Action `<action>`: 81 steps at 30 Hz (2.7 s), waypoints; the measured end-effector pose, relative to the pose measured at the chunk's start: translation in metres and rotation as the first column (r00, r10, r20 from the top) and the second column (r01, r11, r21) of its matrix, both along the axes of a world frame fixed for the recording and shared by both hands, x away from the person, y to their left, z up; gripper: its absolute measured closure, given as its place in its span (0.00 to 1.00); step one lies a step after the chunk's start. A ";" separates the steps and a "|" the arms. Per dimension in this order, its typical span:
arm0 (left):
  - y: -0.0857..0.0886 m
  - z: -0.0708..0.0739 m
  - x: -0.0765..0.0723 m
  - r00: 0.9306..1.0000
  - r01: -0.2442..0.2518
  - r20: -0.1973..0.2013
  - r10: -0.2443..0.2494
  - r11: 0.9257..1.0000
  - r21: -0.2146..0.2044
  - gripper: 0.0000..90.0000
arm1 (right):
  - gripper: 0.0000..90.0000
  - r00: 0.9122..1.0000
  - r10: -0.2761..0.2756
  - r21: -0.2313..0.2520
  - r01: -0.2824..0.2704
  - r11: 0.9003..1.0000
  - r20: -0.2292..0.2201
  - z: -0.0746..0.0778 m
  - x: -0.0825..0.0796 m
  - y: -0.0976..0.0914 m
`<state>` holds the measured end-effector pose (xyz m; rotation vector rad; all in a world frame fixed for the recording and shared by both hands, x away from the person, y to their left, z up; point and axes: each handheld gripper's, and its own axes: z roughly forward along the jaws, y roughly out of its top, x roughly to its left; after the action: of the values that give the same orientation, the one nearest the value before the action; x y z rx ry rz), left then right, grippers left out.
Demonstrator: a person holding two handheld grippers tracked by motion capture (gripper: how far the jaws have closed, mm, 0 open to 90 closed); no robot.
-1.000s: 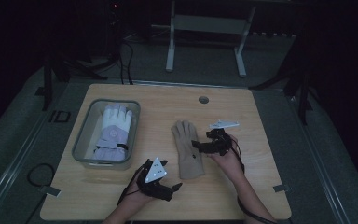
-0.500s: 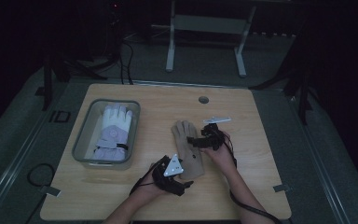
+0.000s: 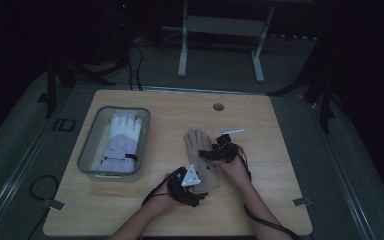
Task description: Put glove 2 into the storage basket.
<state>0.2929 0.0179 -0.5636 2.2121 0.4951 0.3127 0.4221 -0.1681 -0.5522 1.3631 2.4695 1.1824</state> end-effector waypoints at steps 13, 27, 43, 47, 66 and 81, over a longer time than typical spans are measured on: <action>-0.006 -0.001 0.003 1.000 0.010 0.019 -0.011 0.998 0.060 0.33 | 0.80 0.997 0.069 0.011 -0.069 0.998 0.034 0.002 -0.009 0.005; -0.017 0.008 0.009 0.997 -0.050 0.060 0.039 0.981 0.189 0.81 | 0.82 0.998 0.051 -0.014 -0.051 0.999 0.030 0.007 -0.008 0.006; -0.012 0.030 0.013 1.000 -0.022 -0.002 0.023 0.974 0.227 0.91 | 0.83 0.997 0.066 0.003 -0.066 0.998 0.048 0.030 -0.010 0.012; -0.005 0.041 0.011 1.000 -0.023 0.017 0.020 0.973 0.230 0.91 | 0.83 0.996 0.071 0.020 -0.072 0.997 0.062 0.038 -0.011 0.016; 0.045 0.079 0.004 0.998 -0.050 0.042 0.040 0.966 0.255 0.91 | 0.83 0.989 0.112 0.073 -0.119 0.990 0.095 0.073 -0.011 0.060; 0.107 0.103 0.002 0.994 -0.106 0.068 0.091 0.955 0.275 0.91 | 0.83 0.980 0.156 0.091 -0.168 0.982 0.123 0.097 -0.005 0.122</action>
<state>0.2948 0.1248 -0.4605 2.4476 0.5609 0.5227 0.4172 -0.0456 -0.4550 1.0961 2.5097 1.3955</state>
